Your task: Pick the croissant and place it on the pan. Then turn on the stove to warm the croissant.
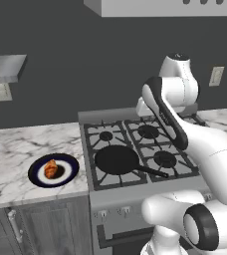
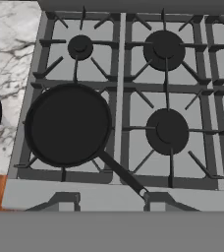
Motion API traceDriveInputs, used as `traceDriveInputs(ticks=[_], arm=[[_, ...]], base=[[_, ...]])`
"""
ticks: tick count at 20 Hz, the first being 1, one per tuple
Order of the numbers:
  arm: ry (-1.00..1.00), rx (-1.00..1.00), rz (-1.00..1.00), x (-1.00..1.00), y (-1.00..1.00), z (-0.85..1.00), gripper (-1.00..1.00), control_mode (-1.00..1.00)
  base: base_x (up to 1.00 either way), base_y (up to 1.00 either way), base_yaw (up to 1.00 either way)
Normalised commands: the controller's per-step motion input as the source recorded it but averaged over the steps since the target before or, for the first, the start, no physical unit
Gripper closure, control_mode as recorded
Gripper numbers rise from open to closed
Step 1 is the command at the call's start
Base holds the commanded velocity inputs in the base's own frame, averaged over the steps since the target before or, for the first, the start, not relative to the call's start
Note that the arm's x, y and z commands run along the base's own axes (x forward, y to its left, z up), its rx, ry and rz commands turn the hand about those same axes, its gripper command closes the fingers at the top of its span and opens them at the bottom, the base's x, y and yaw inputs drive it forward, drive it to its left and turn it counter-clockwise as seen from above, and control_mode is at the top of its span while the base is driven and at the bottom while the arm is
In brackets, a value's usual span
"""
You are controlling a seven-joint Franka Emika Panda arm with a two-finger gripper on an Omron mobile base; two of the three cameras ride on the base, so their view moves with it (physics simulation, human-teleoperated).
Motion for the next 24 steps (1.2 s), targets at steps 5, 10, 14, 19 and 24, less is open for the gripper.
traceDriveInputs(ticks=[5, 10, 14, 19, 24], arm=[[0.00, 0.00, 0.00, 0.00, 0.00, 0.00, -1.00, -1.00], [-0.01, 0.00, 0.00, 0.00, 0.02, 0.00, -1.00, -1.00], [-0.10, -0.03, 0.00, 0.00, 0.33, 0.00, -1.00, -1.00], [-0.12, -0.04, 0.03, 0.00, 0.50, 0.00, -1.00, -1.00], [-0.06, 0.00, 0.00, 0.00, 0.57, -0.05, -1.00, -1.00]], base=[[0.00, 0.00, 0.00], [0.00, 0.00, 0.00], [0.00, 0.00, 0.00], [0.00, 0.00, 0.00], [0.00, 0.00, 0.00]])
